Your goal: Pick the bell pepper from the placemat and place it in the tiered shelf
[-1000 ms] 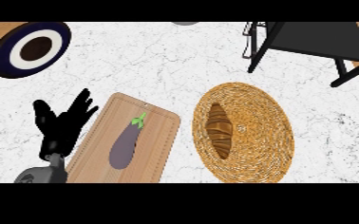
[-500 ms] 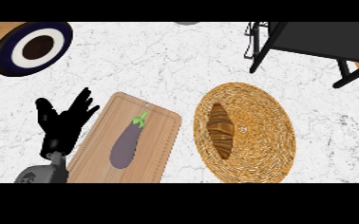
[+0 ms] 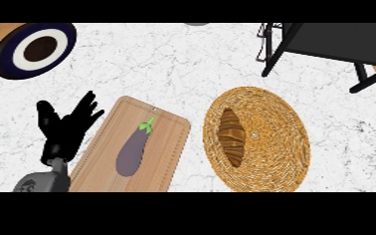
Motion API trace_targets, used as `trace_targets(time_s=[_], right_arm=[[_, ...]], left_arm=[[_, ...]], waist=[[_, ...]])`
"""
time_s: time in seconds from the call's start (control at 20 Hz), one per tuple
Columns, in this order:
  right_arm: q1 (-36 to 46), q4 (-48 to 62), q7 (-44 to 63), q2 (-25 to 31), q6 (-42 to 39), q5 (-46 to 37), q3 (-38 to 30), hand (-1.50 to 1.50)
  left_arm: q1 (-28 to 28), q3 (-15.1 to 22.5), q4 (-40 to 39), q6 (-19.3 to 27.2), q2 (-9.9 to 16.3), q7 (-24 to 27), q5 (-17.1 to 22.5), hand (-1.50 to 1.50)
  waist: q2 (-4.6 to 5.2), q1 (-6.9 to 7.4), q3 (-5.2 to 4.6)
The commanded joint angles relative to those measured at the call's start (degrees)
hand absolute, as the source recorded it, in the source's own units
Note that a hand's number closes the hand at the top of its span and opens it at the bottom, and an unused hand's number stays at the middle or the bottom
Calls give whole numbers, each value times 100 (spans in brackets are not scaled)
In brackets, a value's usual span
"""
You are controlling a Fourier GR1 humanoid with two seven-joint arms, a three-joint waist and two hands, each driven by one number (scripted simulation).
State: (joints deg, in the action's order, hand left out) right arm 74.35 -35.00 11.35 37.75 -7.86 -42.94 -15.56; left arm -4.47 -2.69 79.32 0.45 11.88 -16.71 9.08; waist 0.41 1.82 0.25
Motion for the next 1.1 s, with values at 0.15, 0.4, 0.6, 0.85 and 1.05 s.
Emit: trace_targets(time_s=[0.15,0.4,0.6,0.85,1.05], right_arm=[[265,854,-798,220,270,-36,-116,150],[408,1132,-803,301,233,-148,-55,150],[515,1209,-534,82,577,-8,-262,150],[650,1298,-366,284,786,505,-860,-150],[929,1348,-308,250,911,984,-1332,-150]], left_arm=[[215,47,-30,-42,-54,18,-69,0],[189,133,1,104,-243,-36,-148,0],[-83,72,-326,128,-215,-133,-184,0],[269,43,-113,-22,-118,-21,-152,0],[77,66,-93,118,-219,-99,-198,0]], waist=[[28,25,-25],[21,11,-24],[22,-30,-24],[9,-8,-22],[14,-7,-22]])
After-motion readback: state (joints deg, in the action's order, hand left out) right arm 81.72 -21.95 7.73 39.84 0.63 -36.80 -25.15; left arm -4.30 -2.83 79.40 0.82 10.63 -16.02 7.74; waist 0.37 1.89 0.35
